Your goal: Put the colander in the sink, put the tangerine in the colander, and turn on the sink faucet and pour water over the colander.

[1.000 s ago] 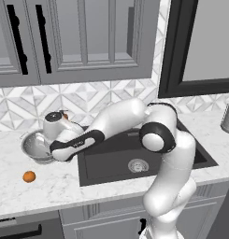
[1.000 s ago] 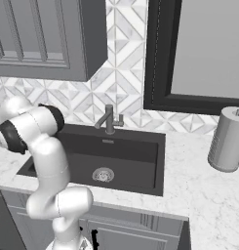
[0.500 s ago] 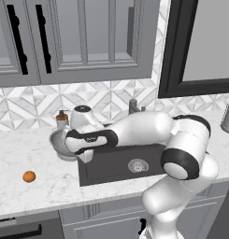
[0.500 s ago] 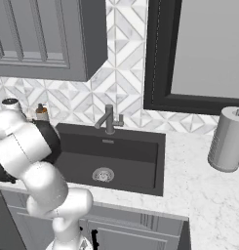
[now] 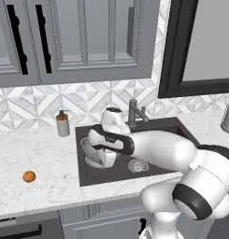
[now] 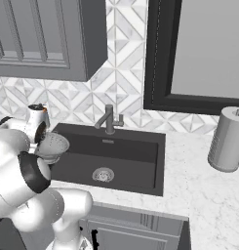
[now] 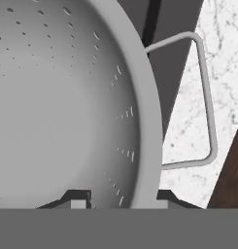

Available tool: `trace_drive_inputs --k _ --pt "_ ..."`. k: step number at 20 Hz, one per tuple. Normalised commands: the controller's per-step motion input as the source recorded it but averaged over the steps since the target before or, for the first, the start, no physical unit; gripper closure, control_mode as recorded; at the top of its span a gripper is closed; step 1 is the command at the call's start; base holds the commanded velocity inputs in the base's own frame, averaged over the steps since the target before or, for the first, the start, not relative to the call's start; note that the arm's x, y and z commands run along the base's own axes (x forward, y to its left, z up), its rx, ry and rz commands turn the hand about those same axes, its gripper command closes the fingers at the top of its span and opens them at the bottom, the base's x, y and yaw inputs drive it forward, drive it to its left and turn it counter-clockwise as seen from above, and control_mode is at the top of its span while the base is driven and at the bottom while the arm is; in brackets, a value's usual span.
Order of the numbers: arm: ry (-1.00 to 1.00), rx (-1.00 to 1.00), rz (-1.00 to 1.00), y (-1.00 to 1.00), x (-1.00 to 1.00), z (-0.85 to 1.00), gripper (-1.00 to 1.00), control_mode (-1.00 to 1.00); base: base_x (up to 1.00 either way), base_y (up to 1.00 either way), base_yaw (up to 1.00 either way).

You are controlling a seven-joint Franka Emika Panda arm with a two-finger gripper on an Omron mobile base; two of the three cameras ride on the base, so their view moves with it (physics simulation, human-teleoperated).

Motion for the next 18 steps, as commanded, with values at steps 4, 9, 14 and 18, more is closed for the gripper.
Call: trace_drive_inputs --k 4,9,14,18 --pt "0.17 0.0 -0.32 -0.6 0.0 0.0 1.0 -1.0 0.0 0.0 0.0" --pt "0.16 -0.03 -0.3 -0.32 0.16 0.0 1.0 -1.0 0.0 0.0 0.0" --pt "0.1 -0.07 -0.21 -0.25 0.3 -0.02 1.0 -1.0 0.0 0.0 0.0" --pt "0.11 -0.11 -0.22 -0.13 0.23 -0.11 1.0 -1.0 0.0 0.0 0.0"
